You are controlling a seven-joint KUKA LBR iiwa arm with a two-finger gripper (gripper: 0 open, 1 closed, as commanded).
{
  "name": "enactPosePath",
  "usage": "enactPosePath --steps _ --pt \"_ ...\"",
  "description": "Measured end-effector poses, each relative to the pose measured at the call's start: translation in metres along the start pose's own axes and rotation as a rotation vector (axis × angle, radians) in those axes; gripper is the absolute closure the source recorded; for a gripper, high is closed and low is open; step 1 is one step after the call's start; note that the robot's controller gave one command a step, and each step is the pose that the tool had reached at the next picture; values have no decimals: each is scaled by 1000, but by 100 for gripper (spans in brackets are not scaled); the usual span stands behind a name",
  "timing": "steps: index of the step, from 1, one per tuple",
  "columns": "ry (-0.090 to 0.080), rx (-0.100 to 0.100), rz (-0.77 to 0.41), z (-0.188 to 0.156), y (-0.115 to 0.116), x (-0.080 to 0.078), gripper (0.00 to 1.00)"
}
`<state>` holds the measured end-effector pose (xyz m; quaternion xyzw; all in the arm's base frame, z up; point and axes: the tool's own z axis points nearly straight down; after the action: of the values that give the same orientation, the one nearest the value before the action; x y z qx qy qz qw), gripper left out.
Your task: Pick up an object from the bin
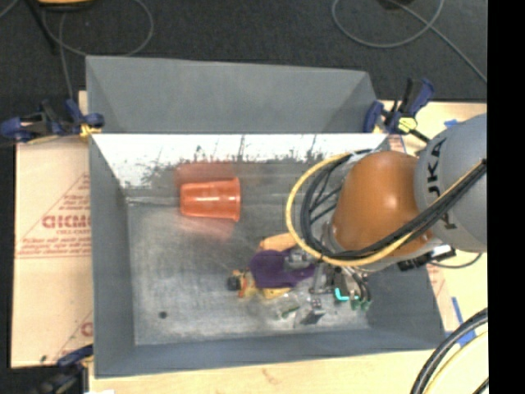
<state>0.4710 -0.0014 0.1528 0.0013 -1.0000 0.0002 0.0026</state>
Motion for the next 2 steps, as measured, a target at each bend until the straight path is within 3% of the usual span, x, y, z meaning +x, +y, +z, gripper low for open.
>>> enactPosePath --steps 1,2 --pt "-7 0 0 -3 0 -2 0" --pt "-12 1 -115 50 -29 -20 0"
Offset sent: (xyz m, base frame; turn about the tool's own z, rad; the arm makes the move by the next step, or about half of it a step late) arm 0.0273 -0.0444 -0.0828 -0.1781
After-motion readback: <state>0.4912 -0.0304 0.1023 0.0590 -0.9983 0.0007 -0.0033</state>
